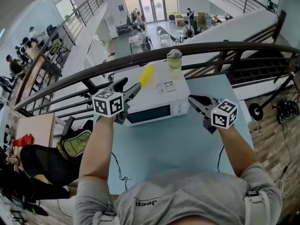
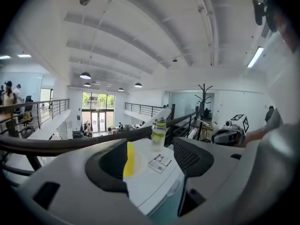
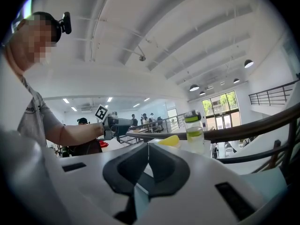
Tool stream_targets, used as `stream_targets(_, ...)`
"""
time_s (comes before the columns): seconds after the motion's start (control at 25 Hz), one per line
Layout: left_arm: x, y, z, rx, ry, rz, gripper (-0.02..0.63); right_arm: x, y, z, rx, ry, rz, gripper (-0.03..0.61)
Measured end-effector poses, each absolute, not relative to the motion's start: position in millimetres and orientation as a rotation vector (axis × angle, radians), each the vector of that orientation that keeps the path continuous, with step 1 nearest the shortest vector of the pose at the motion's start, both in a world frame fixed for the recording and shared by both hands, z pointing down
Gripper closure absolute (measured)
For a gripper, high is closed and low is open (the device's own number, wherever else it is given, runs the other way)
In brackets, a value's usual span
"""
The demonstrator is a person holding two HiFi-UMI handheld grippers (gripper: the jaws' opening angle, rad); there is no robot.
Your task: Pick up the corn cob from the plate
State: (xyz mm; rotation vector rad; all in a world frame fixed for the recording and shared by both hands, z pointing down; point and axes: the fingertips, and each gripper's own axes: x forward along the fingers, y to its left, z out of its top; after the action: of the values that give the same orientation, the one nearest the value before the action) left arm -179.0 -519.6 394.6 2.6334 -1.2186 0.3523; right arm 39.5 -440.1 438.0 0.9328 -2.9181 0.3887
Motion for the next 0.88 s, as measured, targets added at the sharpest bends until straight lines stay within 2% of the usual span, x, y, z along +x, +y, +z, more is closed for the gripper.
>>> stream_targets(0.32,-157,-587,424,2.584,-1.162,0.67,0.275,50,-505,436,1.022,-2.884,0.382,0.561)
stream_targets(0.88,-144,-668,510,2.376,-1.083,0.977,0.275,67,-585,469,1.115,-2.84,0.401,0.552)
